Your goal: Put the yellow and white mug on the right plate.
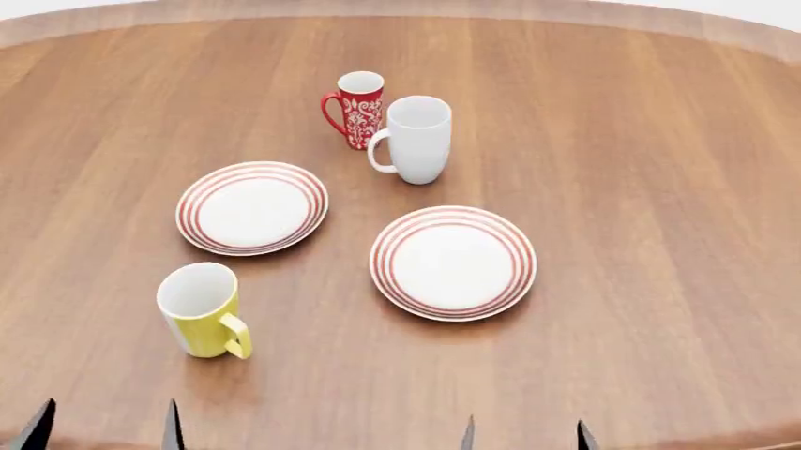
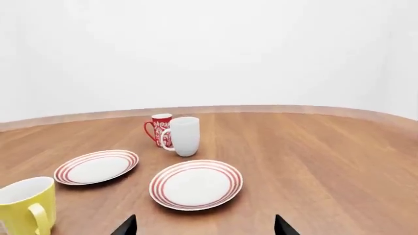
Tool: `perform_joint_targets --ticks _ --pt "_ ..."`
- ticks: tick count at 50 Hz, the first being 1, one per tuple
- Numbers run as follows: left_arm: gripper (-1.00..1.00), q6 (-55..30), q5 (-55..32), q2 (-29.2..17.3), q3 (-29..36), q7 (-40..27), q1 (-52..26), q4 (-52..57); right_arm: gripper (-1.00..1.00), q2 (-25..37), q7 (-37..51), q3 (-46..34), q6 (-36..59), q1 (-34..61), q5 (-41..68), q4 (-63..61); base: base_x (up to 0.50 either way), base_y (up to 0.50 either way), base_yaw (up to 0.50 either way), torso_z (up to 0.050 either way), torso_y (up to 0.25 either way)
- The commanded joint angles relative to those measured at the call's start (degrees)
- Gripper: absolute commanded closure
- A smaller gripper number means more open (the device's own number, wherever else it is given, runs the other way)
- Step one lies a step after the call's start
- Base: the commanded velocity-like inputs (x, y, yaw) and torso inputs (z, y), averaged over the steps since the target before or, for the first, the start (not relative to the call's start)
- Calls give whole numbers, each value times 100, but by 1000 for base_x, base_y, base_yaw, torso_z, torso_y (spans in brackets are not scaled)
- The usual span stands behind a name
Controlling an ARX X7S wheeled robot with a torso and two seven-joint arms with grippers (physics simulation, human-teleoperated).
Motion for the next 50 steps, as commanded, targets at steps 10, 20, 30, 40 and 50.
perform_joint_targets --ticks 10,20,30,40,50 --pt "-100 3457 996 -24 -276 -1166 379 507 -100 -35 -36 52 -3164 -236 258 -307 0 195 0 0 0" --pt "-100 3430 1007 -107 -177 -1274 378 479 -100 76 29 -96 -3180 -223 254 -236 0 500 0 0 0" --pt "-100 3364 1014 -190 -69 -1348 390 468 -100 176 71 -238 -3124 -235 219 -243 0 361 0 0 0" --pt "-100 3324 1020 -261 13 -1417 386 471 -100 258 138 -332 -3073 -236 223 -271 287 -107 0 0 0" --pt "-100 3326 1038 -317 73 -1501 396 486 -100 364 65 -533 -3152 -265 56 -275 500 -125 0 0 0"
